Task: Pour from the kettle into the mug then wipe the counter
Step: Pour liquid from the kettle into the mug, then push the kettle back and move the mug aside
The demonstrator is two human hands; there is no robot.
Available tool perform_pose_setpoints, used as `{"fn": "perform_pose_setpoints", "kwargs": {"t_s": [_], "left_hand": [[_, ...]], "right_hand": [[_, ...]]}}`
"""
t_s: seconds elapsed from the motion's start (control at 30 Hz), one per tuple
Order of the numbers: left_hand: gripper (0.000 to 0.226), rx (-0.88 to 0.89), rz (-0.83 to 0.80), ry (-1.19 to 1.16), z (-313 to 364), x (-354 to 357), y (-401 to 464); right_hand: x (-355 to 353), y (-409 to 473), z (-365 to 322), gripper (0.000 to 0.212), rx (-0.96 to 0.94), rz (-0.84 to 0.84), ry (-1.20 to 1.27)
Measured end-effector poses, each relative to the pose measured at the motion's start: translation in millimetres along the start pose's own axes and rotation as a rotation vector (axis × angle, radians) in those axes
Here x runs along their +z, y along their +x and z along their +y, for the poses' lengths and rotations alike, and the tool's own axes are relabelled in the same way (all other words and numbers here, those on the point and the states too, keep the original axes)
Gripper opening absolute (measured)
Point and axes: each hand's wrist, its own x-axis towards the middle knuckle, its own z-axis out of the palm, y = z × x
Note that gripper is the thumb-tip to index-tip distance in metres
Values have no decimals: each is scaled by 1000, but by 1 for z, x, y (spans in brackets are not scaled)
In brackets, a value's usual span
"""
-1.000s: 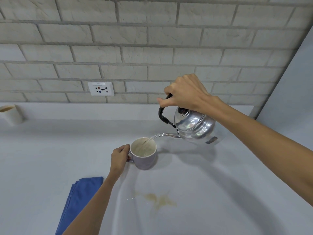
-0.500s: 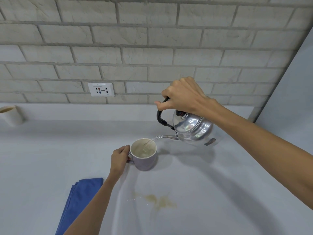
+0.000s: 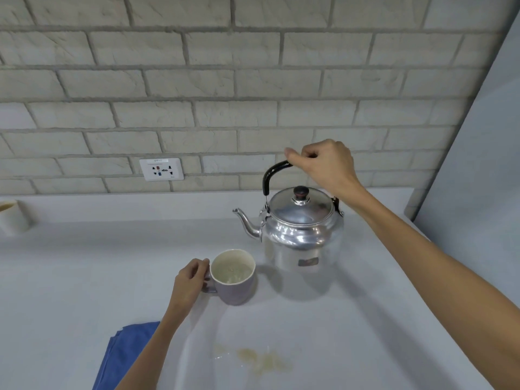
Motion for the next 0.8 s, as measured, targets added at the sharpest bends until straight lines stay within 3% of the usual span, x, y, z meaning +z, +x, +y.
{"fn": "perform_pose_setpoints", "kwargs": {"t_s": [0.13,0.3,0.53,0.67,0.8], "left_hand": [[26,114,139,58,33,-10,11],[21,358,265,16,122,-1,25],[21,706,32,127,204,72,30],[32,642,-138,213,195,117,40],[47,480,-196,227,166,137,62]], "right_hand": [[-19,17,-8,60,35,85,73],[-21,22,-4,57,36,132,70],[21,2,33,53,45,86,34],[54,-8,58,52,60,40,-1],[82,-12,83,54,92,17,-6]]}}
